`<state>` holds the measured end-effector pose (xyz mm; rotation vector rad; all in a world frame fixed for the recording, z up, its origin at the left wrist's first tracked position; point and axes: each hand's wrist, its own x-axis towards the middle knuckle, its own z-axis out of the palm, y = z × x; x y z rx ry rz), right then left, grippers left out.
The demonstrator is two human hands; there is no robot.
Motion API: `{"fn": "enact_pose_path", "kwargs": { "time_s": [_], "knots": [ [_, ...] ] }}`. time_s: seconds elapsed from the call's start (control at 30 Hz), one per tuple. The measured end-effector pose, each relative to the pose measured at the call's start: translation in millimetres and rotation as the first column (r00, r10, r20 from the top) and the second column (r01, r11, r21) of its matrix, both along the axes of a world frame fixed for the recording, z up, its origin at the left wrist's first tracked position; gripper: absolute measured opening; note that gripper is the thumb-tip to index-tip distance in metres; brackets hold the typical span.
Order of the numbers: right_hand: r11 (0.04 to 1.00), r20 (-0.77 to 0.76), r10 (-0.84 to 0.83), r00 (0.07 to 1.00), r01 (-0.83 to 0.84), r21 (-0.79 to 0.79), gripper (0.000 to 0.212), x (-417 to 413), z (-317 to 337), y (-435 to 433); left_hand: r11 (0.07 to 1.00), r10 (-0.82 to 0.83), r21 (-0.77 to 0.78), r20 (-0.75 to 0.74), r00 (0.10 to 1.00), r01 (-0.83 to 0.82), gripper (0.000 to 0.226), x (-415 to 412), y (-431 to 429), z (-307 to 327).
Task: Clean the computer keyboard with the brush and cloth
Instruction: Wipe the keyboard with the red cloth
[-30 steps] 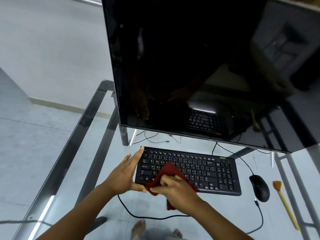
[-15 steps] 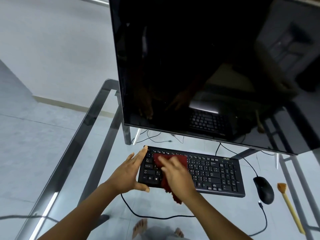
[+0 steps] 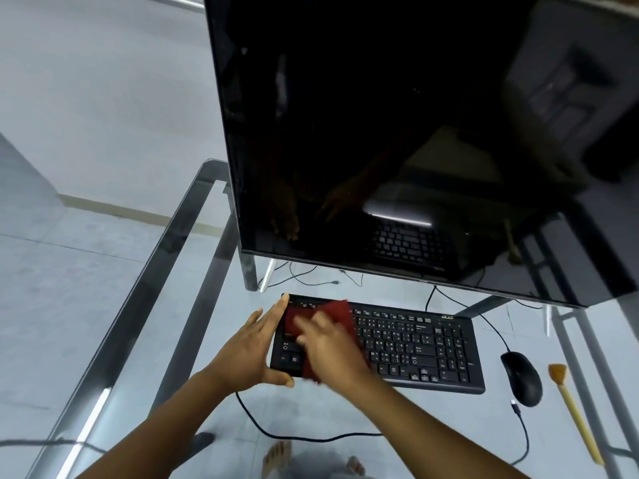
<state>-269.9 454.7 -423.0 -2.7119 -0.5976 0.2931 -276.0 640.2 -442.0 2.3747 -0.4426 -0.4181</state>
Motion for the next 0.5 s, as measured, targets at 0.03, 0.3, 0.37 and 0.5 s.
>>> {"fn": "enact_pose_path", "kwargs": {
  "time_s": [0.03,0.3,0.37,0.5],
  "knots": [
    [0.986,-0.053,0.168,0.984,-0.168,0.003,0.038,-11.7,3.6,6.0,1.0,-0.014,0.0,0.0,1.0,0.014,0.136,0.2,1.1,-3.8],
    [0.962,0.035,-0.269,0.963,0.266,0.068,0.047,21.4,-6.2,-21.9,0.999,-0.053,-0.006,0.021,0.998,0.053,0.135,0.4,0.2,-0.7],
    [0.998,0.004,-0.035,0.999,0.035,0.045,0.047,11.8,-10.0,-3.4,0.999,-0.042,-0.006,0.024,0.999,0.042,0.135,1.1,2.0,-4.6],
    [0.988,0.101,-0.153,0.983,0.15,0.036,0.042,37.7,0.0,-18.5,0.999,-0.041,-0.014,0.026,0.999,0.042,0.135,0.5,1.7,-7.4]
  ]
}}
